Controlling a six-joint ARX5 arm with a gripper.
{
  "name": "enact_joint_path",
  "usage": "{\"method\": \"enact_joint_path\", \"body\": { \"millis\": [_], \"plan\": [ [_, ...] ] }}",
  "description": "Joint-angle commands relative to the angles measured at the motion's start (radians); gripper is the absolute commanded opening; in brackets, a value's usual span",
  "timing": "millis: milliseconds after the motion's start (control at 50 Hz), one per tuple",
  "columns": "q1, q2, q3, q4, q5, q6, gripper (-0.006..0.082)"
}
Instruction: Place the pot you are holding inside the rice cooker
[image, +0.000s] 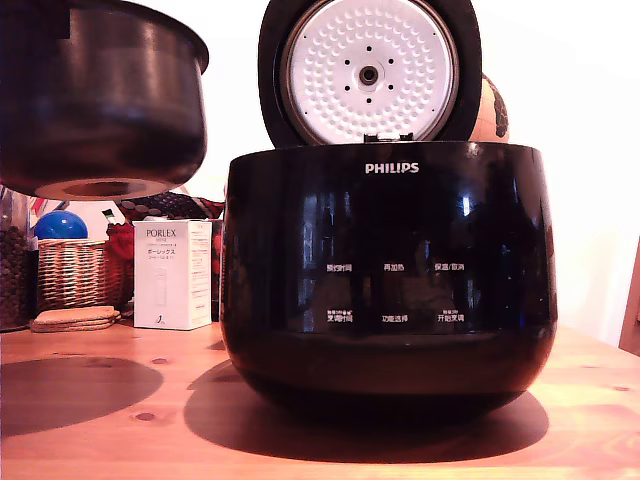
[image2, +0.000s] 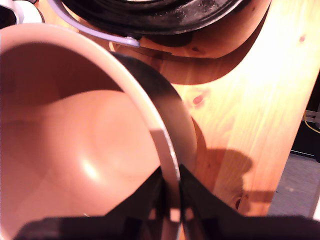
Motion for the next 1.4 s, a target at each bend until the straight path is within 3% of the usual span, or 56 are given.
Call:
{"method": "enact_joint_path", "body": {
  "millis": [0,620,1380],
  "plan": [
    [-0.003,-0.016,0.021,0.023,-0.025,-0.003,-0.0021],
    [-0.04,-0.016,0.034,0.124,-0.019,-0.003,-0.0021],
    [-0.223,0.006,0.043,0.41,0.158,-0.033,-0.0022]
  ]
}}
